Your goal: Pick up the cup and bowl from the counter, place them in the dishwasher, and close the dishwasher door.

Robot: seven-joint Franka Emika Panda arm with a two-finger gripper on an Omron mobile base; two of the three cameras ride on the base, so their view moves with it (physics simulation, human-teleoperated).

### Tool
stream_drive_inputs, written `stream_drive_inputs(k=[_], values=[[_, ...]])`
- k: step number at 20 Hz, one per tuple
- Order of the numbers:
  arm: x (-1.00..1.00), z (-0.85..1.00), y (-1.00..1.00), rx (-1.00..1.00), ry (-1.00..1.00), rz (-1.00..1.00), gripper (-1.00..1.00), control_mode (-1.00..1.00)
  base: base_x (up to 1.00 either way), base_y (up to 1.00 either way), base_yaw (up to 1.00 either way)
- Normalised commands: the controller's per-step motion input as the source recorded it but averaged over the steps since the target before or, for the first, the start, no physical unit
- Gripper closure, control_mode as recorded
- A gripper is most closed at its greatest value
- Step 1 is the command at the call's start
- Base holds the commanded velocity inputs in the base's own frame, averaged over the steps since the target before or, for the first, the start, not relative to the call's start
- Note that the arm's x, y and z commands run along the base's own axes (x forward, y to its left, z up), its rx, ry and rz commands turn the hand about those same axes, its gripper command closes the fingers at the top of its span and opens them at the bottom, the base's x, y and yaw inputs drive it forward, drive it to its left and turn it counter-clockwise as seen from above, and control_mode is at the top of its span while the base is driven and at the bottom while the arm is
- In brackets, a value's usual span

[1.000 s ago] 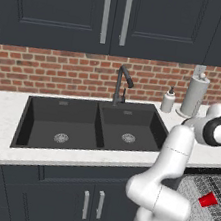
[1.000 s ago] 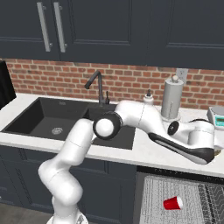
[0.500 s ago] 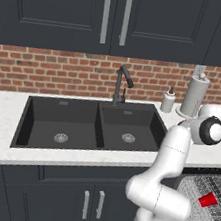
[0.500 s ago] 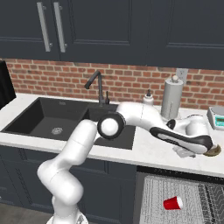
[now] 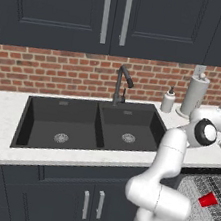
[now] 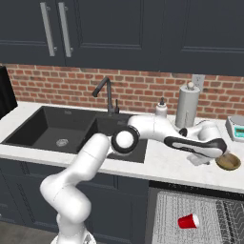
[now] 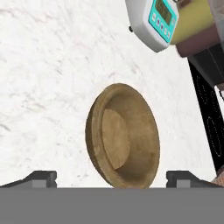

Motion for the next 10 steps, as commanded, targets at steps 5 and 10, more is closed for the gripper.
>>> stream_drive_inputs(k=[5, 10], values=[[0.58, -0.01, -0.61, 0.22, 0.00, 0.14, -1.00, -1.00, 0.00, 0.00, 0.00], [0.42, 0.00, -0.39, 0.21, 0.00, 0.10, -1.00, -1.00, 0.00, 0.00, 0.00]])
